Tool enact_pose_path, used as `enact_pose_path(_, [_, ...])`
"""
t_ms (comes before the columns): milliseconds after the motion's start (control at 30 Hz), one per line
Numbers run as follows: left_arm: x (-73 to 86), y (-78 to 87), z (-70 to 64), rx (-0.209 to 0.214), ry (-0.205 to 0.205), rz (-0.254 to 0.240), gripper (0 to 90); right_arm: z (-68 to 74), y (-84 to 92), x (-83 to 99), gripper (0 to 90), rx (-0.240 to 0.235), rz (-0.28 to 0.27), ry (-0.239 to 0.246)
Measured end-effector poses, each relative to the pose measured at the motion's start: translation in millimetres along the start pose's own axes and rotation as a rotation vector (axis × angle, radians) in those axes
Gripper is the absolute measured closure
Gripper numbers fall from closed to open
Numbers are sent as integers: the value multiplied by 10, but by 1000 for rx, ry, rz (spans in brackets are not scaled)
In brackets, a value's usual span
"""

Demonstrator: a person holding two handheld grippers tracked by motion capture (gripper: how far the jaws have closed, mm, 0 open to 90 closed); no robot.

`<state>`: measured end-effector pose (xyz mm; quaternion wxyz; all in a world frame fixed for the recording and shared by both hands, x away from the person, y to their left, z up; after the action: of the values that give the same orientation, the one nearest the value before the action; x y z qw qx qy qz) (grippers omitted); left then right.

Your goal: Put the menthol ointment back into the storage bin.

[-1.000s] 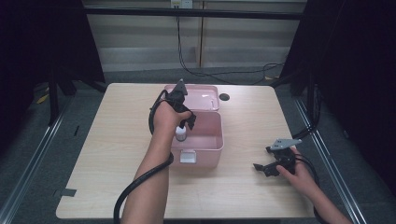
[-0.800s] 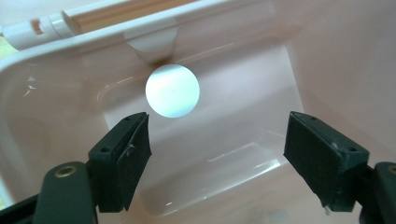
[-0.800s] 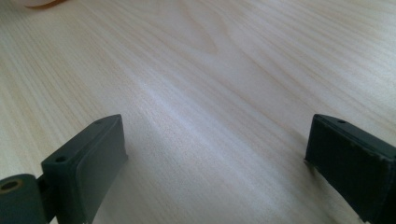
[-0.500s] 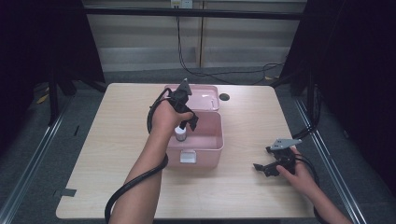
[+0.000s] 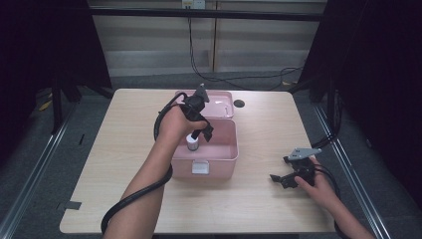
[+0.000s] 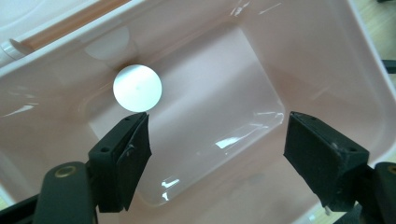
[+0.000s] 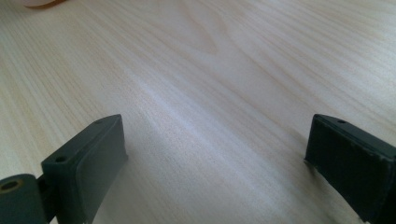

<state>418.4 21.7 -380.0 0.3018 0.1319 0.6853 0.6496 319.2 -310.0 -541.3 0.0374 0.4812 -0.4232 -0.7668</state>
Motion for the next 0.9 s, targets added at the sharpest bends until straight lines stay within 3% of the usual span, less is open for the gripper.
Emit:
enact_pose_path(667, [113,209,77,6,-122,-41,223,-1,0,0,45,0,0,1])
enact_pose_path(900, [198,337,185,9,-131,-56,223,0,0,0,45,0,0,0])
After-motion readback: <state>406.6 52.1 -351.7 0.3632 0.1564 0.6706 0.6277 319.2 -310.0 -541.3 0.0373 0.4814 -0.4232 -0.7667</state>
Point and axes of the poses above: each handheld gripper's, and its own axes: y roughly backward along the jaws, x roughly out of its underside, z roughly to its left, the point moved 4 cm from there along -y, roughly forward along the jaws, and after that the axes turned 13 degrees about -x, right-handed, at the moved point
